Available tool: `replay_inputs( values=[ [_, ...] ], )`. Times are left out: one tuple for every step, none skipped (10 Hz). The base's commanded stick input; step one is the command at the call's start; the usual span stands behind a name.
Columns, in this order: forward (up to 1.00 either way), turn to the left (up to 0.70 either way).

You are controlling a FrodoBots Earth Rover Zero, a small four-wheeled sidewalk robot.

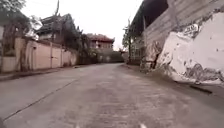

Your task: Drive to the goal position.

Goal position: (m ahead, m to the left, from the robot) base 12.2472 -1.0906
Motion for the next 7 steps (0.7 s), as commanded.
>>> replay_inputs(
  values=[
    [1.00,0.00],
    [1.00,0.00],
    [1.00,0.00],
    [1.00,0.00],
    [1.00,0.00],
    [1.00,0.00],
    [1.00,0.00]
  ],
)
